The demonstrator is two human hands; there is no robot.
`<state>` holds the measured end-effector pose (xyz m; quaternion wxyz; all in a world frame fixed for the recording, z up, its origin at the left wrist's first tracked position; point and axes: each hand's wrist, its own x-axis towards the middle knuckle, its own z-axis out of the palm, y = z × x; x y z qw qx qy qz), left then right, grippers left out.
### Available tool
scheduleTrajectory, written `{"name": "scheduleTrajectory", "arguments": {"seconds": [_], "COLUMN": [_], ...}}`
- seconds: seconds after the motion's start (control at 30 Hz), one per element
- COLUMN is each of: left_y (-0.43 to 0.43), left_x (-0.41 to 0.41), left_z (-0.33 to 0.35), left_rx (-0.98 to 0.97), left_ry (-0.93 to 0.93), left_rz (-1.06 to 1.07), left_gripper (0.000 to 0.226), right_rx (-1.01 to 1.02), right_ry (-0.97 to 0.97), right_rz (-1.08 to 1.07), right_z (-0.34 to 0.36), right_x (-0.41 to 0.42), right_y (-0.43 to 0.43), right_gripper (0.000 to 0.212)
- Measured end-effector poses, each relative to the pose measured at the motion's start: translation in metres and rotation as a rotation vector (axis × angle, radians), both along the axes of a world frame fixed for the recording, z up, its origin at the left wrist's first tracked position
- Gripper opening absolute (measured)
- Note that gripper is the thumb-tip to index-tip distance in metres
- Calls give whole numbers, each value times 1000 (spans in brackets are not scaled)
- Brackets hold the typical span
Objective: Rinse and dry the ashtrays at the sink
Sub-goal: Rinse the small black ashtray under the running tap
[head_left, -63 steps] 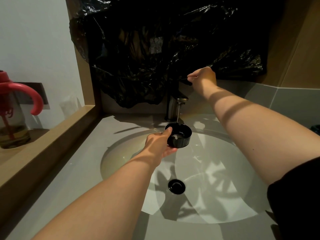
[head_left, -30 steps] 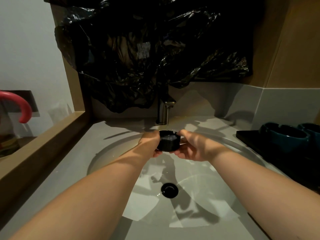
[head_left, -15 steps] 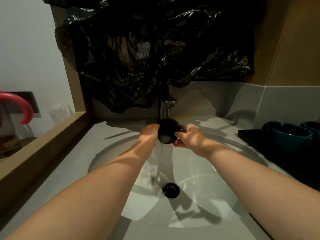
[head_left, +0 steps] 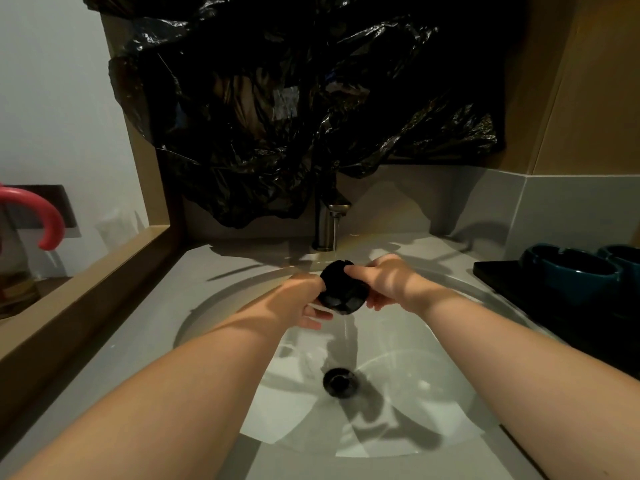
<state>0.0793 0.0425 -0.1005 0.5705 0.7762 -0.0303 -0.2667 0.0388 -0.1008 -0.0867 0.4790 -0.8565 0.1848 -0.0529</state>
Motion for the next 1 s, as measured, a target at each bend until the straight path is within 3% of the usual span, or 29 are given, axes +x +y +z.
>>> {"name": "scheduleTrajectory", "arguments": {"seconds": [0.07,0.2,0.37,0.47,0.63,0.73,0.83,0.93,1.0], "left_y": [-3,-4,-2,-2,2,4,5,5,3], "left_x": [2,12,9,11,14,13,13,12,12], "left_z": [0,-1,-3,-3,-2,0,-1,-4,-6], "left_rx": [-11,-43,29,39,-123,-247,-251,-168,-130], "left_ry": [-87,-241,-425,-383,-135,-48,-40,-91,-144], "left_rz": [38,88,-49,7,76,94,68,13,20], "left_gripper": [23,48,54,50,45,44,40,43,48], "right_rx": [-33,-113,-336,-378,-202,-129,-65,-158,-381], "right_ry": [-54,-131,-148,-183,-278,-239,-208,-254,-304], "right_rz": [68,146,236,246,160,167,149,144,139], "right_z": [-4,-13,-20,-20,-20,-20,-21,-22,-23], "right_x": [3,5,1,0,4,5,3,3,3], "right_y": [1,-4,-5,-6,-7,-10,-10,-6,-4], "right_gripper": [38,43,43,42,46,49,45,39,35]}}
